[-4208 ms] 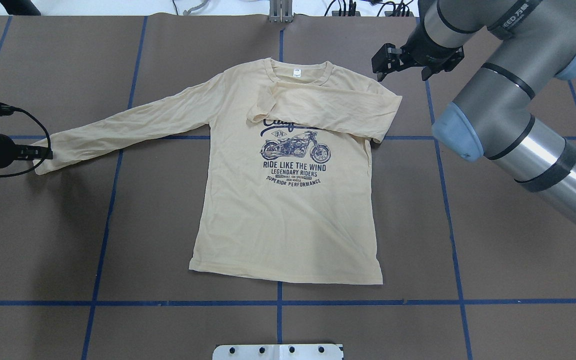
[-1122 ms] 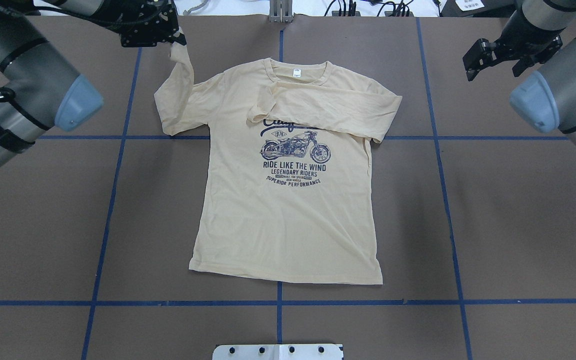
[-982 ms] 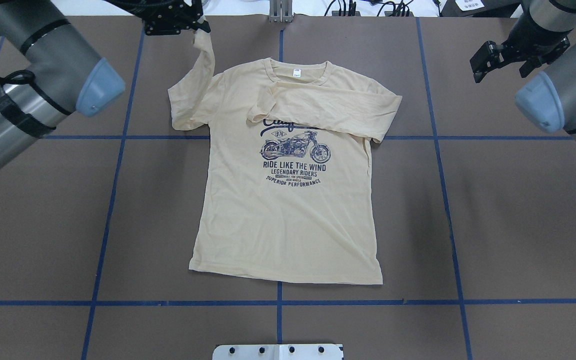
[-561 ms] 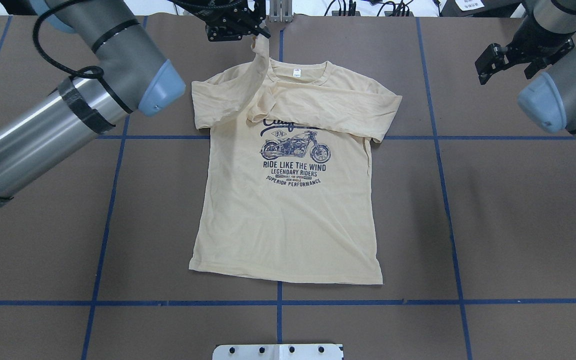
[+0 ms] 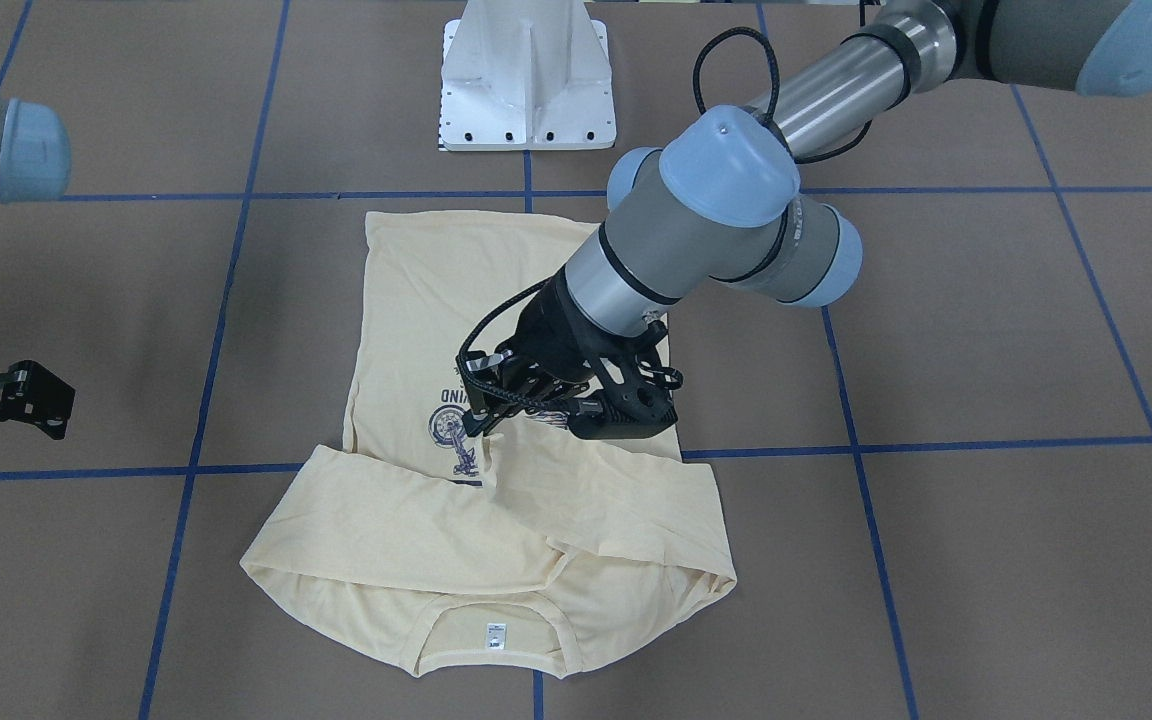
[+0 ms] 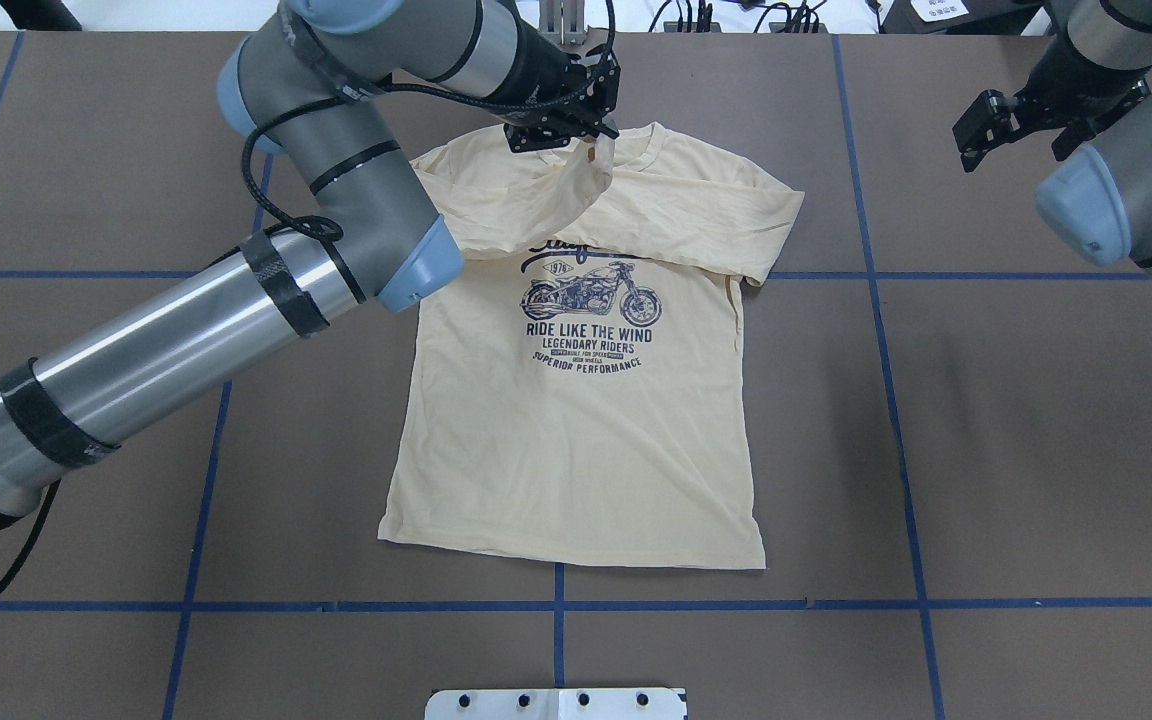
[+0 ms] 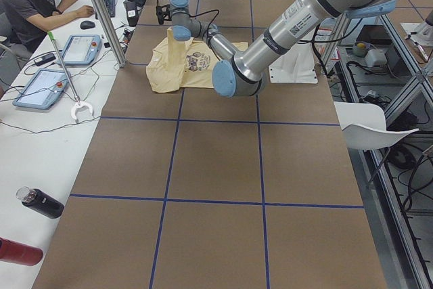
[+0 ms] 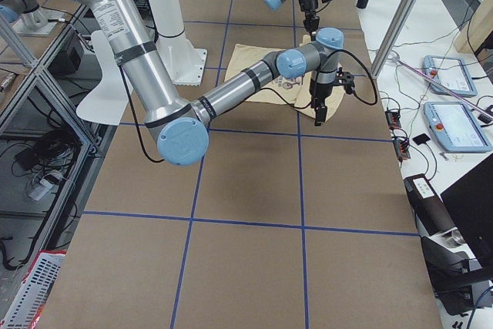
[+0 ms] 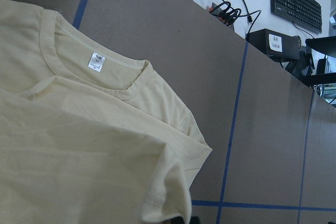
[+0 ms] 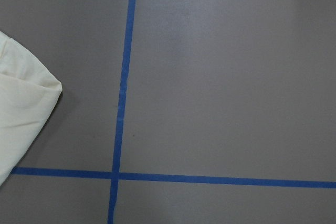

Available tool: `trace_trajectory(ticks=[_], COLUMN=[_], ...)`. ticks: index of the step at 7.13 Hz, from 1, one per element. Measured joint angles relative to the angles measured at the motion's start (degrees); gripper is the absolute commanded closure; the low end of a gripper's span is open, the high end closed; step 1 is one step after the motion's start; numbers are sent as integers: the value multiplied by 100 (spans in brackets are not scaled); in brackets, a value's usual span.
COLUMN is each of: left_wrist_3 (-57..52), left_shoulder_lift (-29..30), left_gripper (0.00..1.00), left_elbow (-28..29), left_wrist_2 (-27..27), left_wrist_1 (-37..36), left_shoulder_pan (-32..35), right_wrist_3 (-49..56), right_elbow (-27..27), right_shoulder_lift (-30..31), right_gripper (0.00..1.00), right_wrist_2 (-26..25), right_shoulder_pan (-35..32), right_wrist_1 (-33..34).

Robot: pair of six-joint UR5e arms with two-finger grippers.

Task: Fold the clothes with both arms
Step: 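Lift the cuff with the left gripper and fold it across toward the collar, then release the sleeve on the shirt and raise the left gripper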

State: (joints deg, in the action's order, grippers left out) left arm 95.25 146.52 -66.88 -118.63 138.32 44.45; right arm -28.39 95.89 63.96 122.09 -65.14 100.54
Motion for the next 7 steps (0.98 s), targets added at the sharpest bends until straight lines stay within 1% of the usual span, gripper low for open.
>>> trace_trajectory(ticks=[2, 4, 5, 6, 7], left_wrist_3=[-3, -18, -26, -33, -31], left_shoulder_lift=[5, 6, 13, 25, 39], left_gripper=[100, 100, 83, 33, 0], left_elbow=[455, 639, 669, 682, 692], left_wrist_2=[559, 1260, 1398, 1478, 1577], left_wrist_1=[496, 644, 691, 785, 968], left_shoulder_pan=[-357, -832, -989, -1084, -1120], right_wrist_3=[-2, -2, -3, -4, -2], right_elbow=[-51, -95, -104, -119, -143], right_shoulder_lift=[-8, -20, -26, -34, -46], right_gripper=[0, 0, 0, 0, 0], right_wrist_2=[-1, -1, -1, -1, -1], right_shoulder_pan=[18, 32, 38, 41, 43], right_wrist_1=[-16, -34, -39, -42, -45])
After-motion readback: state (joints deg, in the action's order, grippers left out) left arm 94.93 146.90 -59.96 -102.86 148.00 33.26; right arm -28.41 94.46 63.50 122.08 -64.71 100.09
